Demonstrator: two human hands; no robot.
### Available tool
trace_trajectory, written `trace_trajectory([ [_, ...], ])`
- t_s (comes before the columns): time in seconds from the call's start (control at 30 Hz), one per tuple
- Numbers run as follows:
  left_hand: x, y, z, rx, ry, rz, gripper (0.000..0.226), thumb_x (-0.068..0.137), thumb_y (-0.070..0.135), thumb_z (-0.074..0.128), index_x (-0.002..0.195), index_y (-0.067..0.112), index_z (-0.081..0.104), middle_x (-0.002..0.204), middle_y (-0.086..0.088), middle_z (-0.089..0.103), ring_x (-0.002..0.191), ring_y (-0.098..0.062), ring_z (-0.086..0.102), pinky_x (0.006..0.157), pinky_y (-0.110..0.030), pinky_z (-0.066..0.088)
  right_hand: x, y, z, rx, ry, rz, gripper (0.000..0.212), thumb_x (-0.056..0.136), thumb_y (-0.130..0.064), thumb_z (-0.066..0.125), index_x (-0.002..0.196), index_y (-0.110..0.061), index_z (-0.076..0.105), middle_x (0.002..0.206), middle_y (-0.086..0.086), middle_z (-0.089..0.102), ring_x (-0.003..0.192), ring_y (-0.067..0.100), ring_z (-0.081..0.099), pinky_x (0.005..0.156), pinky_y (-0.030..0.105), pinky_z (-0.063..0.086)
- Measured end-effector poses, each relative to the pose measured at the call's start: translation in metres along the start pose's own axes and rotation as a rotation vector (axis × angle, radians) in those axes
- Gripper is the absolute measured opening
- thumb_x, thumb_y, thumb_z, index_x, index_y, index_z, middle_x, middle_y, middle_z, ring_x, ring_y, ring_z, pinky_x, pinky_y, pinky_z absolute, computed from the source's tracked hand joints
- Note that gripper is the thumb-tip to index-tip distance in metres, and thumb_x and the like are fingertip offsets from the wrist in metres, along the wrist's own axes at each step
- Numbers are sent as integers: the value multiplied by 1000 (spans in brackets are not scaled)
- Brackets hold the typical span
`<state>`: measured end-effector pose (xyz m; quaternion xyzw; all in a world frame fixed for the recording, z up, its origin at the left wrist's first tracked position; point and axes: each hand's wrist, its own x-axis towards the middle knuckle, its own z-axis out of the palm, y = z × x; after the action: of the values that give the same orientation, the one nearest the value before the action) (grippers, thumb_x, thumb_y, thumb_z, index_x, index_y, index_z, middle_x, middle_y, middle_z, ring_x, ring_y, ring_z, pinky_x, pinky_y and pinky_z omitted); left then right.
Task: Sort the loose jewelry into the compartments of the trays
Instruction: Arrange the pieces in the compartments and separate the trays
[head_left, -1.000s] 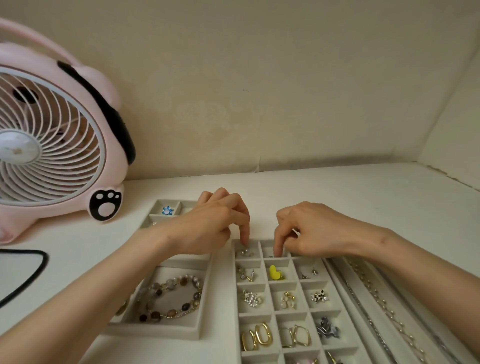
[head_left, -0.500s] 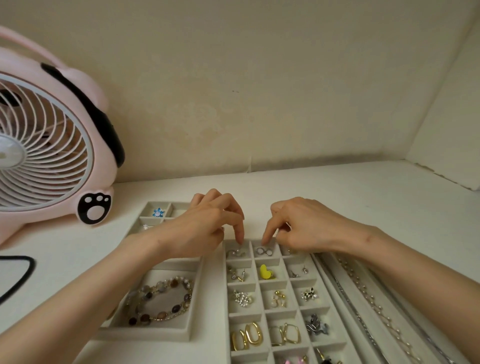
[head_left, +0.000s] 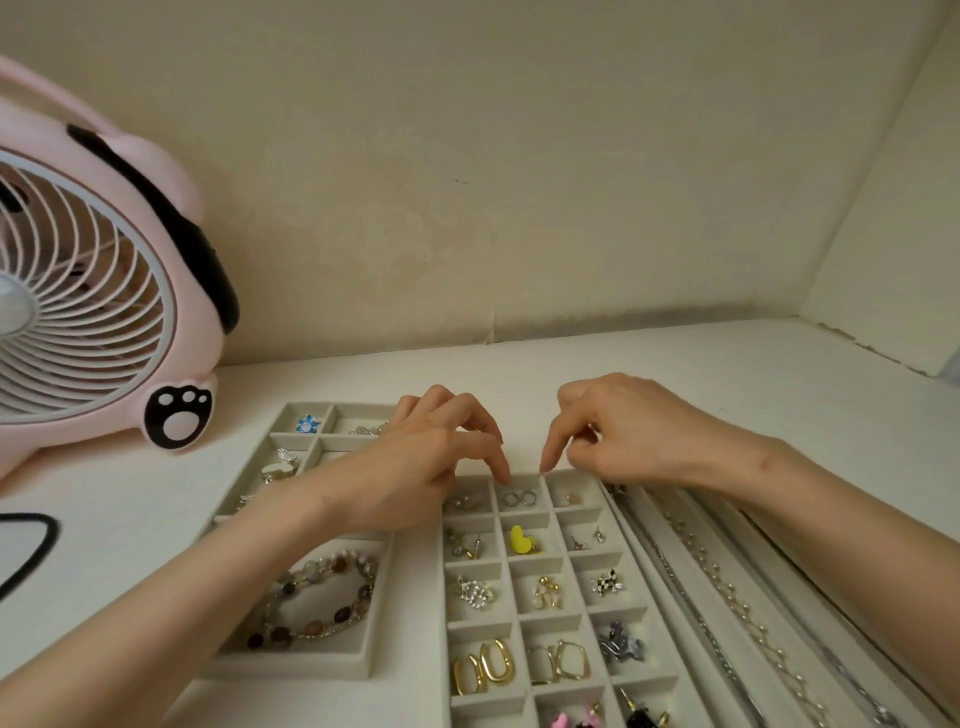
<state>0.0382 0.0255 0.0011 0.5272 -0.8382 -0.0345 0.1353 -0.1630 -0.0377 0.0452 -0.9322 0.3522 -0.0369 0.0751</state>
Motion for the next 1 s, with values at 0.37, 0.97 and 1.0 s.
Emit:
trace_trajectory([
  [0.37,1,6,5,-21,-6,0,52,84,-4,44,108,40,60,123,18,40,109,-4,25,87,-17,18,-8,16,9,-23,-74,-5,10,84,-29,65,86,-36,72,79,-8,50,76,6,49,66,22,38],
  [0.97,11,18,7,-65,75,6,47,83,-4,45,105,36,60,122,15,42,106,-4,26,87,-22,20,-2,15,38,-185,179,-27,11,88,-29,56,90,-27,45,83,-12,52,73,13,44,64,25,23],
  [1.0,13,18,7,-62,75,-2,46,84,-3,45,105,35,61,122,15,42,106,-5,26,87,-23,19,-1,14,38,-195,190,-26,11,89,-28,55,90,-27,44,81,-12,51,72,14,44,64,26,23],
])
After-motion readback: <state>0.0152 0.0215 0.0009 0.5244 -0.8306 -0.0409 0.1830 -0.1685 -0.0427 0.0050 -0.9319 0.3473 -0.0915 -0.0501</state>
